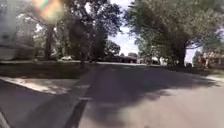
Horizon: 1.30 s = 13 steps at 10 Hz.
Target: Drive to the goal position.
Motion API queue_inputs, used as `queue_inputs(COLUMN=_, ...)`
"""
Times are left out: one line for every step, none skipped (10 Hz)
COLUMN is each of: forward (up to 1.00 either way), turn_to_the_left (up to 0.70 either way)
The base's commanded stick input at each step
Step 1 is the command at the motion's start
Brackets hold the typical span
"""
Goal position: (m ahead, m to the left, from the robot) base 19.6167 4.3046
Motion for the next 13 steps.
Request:
queue_inputs(forward=1.0, turn_to_the_left=0.0)
queue_inputs(forward=1.0, turn_to_the_left=0.0)
queue_inputs(forward=1.0, turn_to_the_left=0.0)
queue_inputs(forward=1.0, turn_to_the_left=0.0)
queue_inputs(forward=1.0, turn_to_the_left=0.0)
queue_inputs(forward=1.0, turn_to_the_left=0.0)
queue_inputs(forward=1.0, turn_to_the_left=0.0)
queue_inputs(forward=1.0, turn_to_the_left=0.0)
queue_inputs(forward=1.0, turn_to_the_left=0.0)
queue_inputs(forward=1.0, turn_to_the_left=0.0)
queue_inputs(forward=1.0, turn_to_the_left=0.0)
queue_inputs(forward=1.0, turn_to_the_left=0.0)
queue_inputs(forward=1.0, turn_to_the_left=0.0)
